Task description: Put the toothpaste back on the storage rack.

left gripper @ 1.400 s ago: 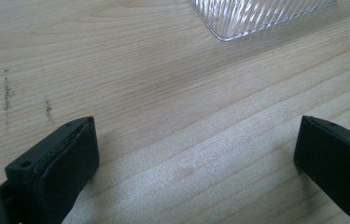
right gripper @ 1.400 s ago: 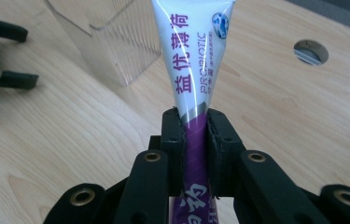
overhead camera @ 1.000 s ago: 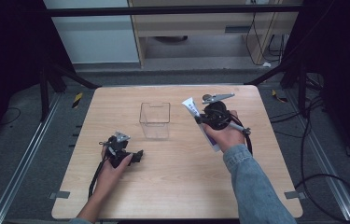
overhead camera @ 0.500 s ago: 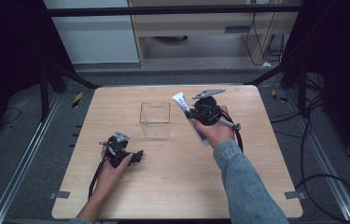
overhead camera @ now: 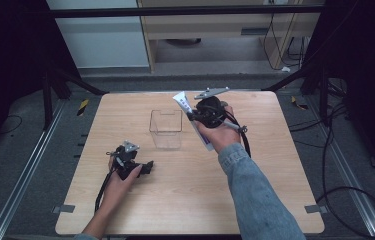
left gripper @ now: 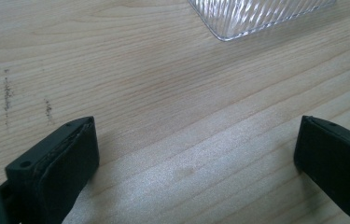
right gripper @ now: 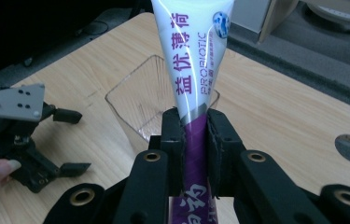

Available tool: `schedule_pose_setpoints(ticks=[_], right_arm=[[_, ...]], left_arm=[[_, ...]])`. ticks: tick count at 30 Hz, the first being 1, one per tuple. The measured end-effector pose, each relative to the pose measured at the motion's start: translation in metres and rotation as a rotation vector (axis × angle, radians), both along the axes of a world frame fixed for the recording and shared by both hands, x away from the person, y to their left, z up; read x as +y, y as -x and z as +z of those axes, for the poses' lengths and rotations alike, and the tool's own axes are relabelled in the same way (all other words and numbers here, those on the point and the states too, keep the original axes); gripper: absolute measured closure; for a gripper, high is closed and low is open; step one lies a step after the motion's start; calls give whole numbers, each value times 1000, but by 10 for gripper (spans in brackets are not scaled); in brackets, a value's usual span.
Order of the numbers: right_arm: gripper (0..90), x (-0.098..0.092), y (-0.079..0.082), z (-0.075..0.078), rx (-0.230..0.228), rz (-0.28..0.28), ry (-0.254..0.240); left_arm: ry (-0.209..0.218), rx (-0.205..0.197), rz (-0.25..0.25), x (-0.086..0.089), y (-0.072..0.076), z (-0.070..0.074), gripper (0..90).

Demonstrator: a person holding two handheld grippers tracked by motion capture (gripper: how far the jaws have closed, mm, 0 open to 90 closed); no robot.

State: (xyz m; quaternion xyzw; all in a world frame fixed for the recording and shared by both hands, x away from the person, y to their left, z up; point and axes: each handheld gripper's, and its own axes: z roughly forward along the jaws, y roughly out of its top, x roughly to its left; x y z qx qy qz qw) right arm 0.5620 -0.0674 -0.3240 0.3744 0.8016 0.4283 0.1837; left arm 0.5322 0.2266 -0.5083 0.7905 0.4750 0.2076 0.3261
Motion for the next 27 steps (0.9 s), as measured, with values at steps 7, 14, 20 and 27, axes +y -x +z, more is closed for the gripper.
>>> schedule_pose_setpoints(ticks=[7,14,20,27], right_arm=[[787,18,-13,11,-52,-5,-27],[788,37,-30,17,-77,-13,-34],[787,52,-46,17,-86,-30,-32],[787,62,-60,17,-106,-54,-47]], left_arm=[[1,0,0,0,0,0,0],[1,0,1,0,0,0,0],[0,1,0,0,0,0,0],[0,1,0,0,0,0,0]])
